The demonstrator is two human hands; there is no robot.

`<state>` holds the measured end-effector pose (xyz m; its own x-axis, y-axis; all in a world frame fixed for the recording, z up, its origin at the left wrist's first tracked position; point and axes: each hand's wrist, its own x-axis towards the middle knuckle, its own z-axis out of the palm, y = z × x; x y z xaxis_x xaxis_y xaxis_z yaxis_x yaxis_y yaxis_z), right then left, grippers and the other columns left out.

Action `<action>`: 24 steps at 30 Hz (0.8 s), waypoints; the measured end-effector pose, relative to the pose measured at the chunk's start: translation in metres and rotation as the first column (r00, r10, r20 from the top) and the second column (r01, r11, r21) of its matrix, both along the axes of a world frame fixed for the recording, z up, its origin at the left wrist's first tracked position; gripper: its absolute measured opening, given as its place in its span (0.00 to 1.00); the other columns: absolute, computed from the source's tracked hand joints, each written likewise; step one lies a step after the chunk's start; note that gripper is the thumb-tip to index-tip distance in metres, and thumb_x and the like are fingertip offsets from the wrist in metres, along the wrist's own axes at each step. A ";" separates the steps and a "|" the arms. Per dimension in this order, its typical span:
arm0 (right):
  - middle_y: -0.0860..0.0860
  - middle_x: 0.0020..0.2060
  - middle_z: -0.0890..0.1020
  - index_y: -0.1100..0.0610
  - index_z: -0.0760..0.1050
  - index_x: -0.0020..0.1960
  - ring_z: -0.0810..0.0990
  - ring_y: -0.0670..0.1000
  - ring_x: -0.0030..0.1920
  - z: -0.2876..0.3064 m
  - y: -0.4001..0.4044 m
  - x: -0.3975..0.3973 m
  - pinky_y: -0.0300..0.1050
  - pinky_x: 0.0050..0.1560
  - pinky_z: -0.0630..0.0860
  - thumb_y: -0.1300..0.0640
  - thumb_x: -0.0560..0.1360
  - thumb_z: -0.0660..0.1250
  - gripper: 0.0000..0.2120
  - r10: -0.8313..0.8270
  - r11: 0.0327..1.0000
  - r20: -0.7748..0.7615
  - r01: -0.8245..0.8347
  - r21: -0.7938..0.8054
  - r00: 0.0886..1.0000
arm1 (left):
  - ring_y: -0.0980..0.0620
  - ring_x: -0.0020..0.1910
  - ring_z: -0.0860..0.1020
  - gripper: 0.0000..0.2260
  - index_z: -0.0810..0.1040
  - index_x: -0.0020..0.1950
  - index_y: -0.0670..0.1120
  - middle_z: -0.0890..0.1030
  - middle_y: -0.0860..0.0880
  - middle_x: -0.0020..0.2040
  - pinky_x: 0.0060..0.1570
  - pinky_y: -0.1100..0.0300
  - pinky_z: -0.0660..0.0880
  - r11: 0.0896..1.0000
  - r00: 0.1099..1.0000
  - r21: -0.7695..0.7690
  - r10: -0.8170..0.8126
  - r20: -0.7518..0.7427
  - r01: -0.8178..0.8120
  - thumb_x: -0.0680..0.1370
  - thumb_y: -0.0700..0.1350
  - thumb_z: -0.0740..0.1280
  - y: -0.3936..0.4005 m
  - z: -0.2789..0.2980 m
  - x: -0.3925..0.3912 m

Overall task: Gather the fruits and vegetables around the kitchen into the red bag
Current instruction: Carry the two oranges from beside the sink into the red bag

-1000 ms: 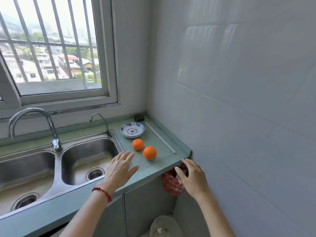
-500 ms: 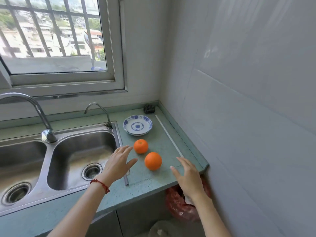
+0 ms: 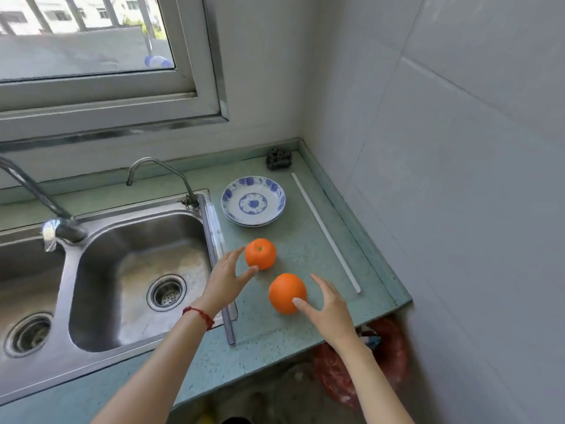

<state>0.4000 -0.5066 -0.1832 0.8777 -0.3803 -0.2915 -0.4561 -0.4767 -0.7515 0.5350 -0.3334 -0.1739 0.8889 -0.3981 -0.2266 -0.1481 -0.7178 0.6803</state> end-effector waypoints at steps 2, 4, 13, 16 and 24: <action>0.49 0.73 0.62 0.48 0.57 0.73 0.60 0.49 0.72 -0.007 0.005 0.009 0.50 0.71 0.62 0.42 0.69 0.69 0.37 -0.014 0.999 -0.028 0.015 0.030 0.999 | 0.46 0.69 0.65 0.30 0.61 0.72 0.43 0.67 0.42 0.71 0.66 0.55 0.61 1.000 0.999 -0.024 0.014 -0.045 -0.015 0.74 0.50 0.67 -0.006 -0.009 0.013; 0.48 0.73 0.60 0.47 0.55 0.73 0.60 0.50 0.72 -0.014 0.009 0.017 0.50 0.69 0.63 0.42 0.69 0.70 0.39 -0.011 0.998 -0.065 0.015 0.058 0.998 | 0.46 0.70 0.64 0.32 0.61 0.72 0.43 0.66 0.42 0.71 0.67 0.55 0.61 0.998 0.995 -0.058 0.035 -0.088 -0.041 0.72 0.50 0.70 -0.011 -0.018 0.024; 0.50 0.72 0.62 0.47 0.54 0.73 0.68 0.51 0.67 -0.026 0.019 0.032 0.40 0.59 0.67 0.46 0.68 0.72 0.41 -0.048 0.982 -0.129 0.071 0.174 0.990 | 0.44 0.66 0.68 0.35 0.61 0.71 0.43 0.68 0.42 0.69 0.63 0.52 0.65 0.994 0.982 -0.099 0.036 -0.185 -0.055 0.69 0.48 0.73 -0.031 -0.047 0.050; 0.50 0.71 0.64 0.47 0.56 0.73 0.69 0.51 0.65 -0.026 0.019 0.032 0.40 0.58 0.68 0.47 0.67 0.73 0.40 -0.084 0.975 -0.121 0.107 0.196 0.989 | 0.44 0.64 0.71 0.35 0.64 0.70 0.44 0.70 0.43 0.68 0.61 0.52 0.69 0.987 0.978 -0.127 0.069 -0.195 -0.095 0.68 0.48 0.75 -0.032 -0.051 0.052; 0.50 0.68 0.68 0.48 0.60 0.71 0.72 0.52 0.63 -0.023 0.016 0.028 0.45 0.59 0.71 0.47 0.66 0.74 0.38 -0.120 0.967 -0.093 0.138 0.216 0.988 | 0.51 0.53 0.72 0.29 0.70 0.65 0.46 0.75 0.46 0.59 0.49 0.58 0.69 0.940 0.959 -0.248 0.179 -0.221 -0.233 0.67 0.46 0.76 -0.021 -0.051 0.038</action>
